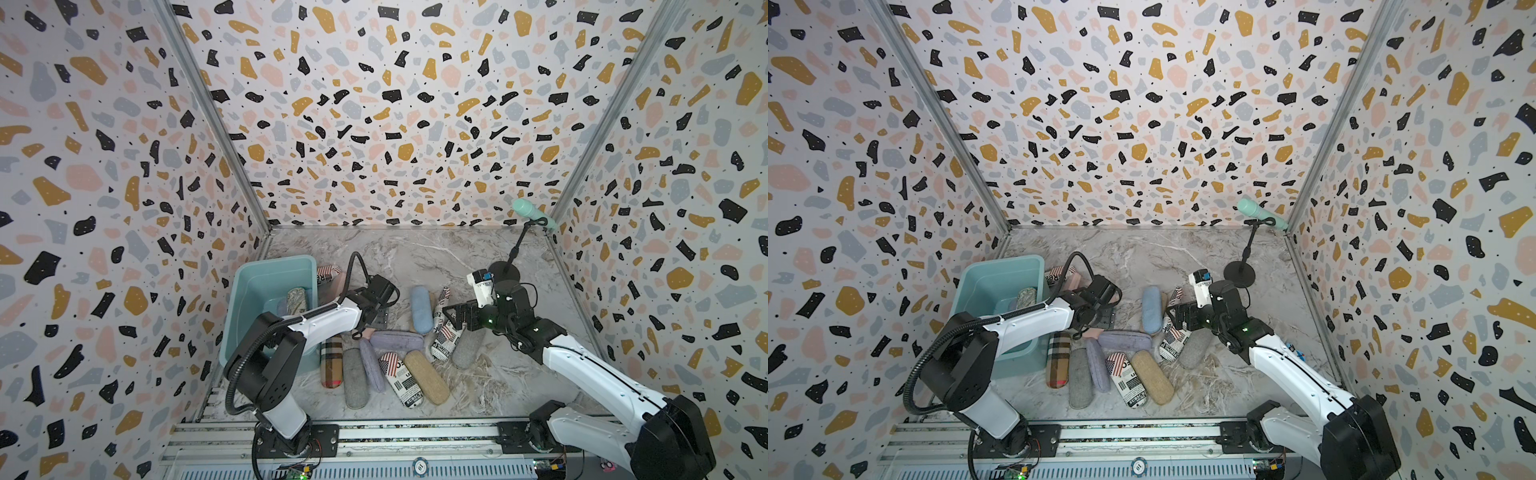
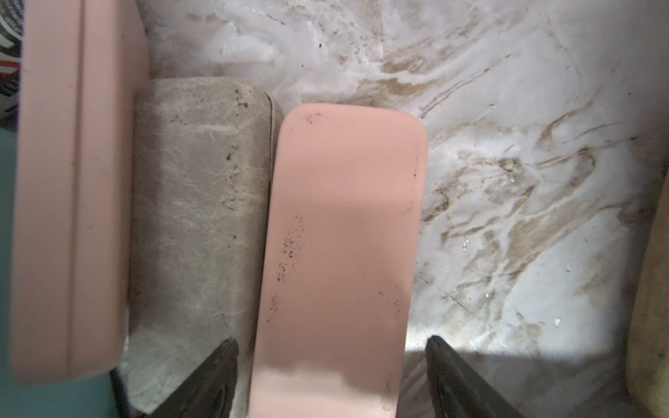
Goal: Put the glasses cases into the storage boxes
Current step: Move the glasses case to the center of the board.
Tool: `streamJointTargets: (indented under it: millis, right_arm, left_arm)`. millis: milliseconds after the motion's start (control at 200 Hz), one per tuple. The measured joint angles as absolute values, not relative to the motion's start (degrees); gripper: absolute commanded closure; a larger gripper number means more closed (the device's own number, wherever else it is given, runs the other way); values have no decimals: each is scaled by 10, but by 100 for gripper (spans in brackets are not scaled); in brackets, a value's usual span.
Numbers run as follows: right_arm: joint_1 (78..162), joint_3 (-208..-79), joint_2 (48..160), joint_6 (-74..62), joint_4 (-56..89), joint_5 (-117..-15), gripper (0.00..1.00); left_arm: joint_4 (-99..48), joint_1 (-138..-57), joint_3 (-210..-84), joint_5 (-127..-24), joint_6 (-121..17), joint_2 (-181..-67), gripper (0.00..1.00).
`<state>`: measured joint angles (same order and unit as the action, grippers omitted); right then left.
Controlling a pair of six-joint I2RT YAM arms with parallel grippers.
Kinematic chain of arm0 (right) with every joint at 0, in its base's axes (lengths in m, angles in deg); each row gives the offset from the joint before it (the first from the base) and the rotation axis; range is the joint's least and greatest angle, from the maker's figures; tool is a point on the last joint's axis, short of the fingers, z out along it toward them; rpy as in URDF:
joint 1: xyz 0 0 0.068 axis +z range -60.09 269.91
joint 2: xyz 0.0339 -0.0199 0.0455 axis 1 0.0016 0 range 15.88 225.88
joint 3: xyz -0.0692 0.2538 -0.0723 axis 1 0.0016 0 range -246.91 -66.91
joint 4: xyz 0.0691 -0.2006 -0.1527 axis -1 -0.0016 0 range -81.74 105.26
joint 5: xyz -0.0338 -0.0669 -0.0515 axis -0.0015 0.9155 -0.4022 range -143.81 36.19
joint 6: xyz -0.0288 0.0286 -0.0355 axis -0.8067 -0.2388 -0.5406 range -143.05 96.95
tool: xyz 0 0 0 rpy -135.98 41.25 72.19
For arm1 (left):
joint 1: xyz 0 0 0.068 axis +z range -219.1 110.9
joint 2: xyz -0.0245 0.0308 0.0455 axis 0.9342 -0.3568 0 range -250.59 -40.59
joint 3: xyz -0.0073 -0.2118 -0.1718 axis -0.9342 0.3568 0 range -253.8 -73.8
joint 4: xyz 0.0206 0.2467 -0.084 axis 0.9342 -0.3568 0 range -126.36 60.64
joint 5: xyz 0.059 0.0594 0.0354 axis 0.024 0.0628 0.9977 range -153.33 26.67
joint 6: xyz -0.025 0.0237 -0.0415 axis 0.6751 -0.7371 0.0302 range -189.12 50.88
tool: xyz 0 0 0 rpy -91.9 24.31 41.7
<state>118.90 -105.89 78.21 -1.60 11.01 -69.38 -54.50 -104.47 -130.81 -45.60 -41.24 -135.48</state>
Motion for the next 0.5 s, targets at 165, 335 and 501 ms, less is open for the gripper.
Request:
streamJointTargets:
  millis: [165, 335, 501]
  right_arm:
    - [1189, -1054, 782, -17, 110, -691, 0]
    - [1189, -1054, 782, -17, 111, -687, 1]
    - [1189, -1054, 782, -17, 111, -686, 1]
  left_arm:
    - [-531, -1045, -1301, -461, -412, -1373, 18]
    - [-526, -1045, -1300, -459, -412, -1376, 18]
    - [-522, -1045, -1303, -458, -413, -1387, 18]
